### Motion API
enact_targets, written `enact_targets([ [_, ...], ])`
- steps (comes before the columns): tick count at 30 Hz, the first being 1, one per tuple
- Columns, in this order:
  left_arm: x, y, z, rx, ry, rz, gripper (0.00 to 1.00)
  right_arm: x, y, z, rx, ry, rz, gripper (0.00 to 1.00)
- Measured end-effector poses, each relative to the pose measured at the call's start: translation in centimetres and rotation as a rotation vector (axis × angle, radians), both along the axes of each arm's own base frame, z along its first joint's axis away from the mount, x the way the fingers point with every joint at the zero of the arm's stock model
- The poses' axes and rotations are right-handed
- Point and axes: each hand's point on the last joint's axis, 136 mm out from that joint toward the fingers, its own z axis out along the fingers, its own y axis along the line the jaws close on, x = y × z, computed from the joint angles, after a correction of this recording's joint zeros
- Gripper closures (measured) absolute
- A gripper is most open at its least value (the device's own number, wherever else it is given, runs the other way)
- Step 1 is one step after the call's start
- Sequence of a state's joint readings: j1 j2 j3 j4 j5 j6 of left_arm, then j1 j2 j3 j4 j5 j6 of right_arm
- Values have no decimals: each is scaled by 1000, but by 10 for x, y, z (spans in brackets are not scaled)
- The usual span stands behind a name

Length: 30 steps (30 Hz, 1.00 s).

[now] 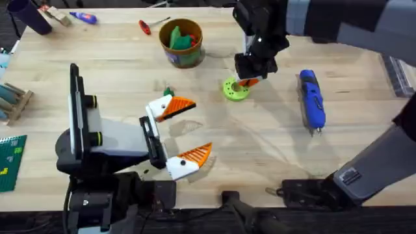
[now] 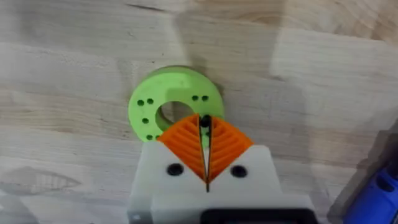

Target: Pick up the gripper from the table and insert it into the empty holder that is missing its gripper. Then pick up a screw, insert it into the mounting hole, and use the screwdriver to tighten it. Finally, clean up the table by picking up the vegetable and placing it into the bucket.

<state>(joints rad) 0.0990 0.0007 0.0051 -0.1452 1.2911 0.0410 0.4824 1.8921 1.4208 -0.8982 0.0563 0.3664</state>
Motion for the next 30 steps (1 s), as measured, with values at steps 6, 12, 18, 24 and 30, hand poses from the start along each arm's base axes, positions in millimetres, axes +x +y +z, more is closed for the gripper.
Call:
enact_targets([
  [6,0,0,0,0,0,0,16,0,0,0,0,0,0,996],
  [12,0,0,0,0,0,0,16,0,0,0,0,0,1,996],
  [18,0,0,0,0,0,0,16,0,0,0,-1,-1,3,996],
  [24,0,0,0,0,0,0,16,0,-1,1,-2,-3,3,996],
  [30,0,0,0,0,0,0,16,0,-1,18,17,-42,9,996],
])
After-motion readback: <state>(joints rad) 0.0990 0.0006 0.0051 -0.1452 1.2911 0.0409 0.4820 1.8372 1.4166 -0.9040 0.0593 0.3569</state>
